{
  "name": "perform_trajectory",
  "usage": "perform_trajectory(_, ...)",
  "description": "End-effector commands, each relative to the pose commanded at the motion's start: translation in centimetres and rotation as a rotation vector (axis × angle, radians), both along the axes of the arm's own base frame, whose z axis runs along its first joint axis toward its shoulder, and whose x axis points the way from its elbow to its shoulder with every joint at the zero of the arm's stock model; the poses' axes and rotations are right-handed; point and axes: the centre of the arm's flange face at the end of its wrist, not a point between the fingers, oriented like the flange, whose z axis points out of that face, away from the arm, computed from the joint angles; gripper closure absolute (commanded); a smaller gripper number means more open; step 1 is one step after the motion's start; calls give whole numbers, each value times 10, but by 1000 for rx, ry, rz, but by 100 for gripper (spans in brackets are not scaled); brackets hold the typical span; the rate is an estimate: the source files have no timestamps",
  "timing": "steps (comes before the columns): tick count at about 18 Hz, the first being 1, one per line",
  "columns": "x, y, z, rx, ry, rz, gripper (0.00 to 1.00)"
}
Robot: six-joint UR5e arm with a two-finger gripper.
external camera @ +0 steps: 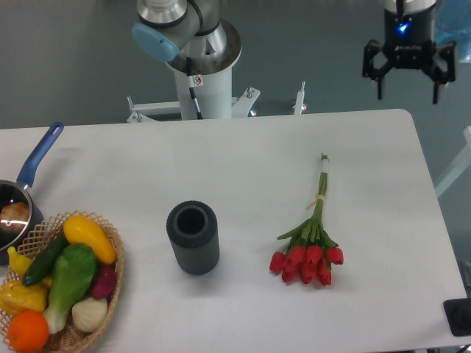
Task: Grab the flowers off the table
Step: 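Move the open gripper toward the red tulip bouquet's stems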
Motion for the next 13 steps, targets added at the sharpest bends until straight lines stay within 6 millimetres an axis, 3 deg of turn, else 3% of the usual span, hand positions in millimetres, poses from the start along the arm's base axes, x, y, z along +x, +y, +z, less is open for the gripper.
perform_trajectory(5,9,2,-9,16,-34,49,0)
perform_trajectory(9,12,7,-29,18,-82,54,0)
perform_trajectory(11,12,27,-52,29,-133,22,0)
perform_trajectory(13,8,38,-63,58,-172,43,0)
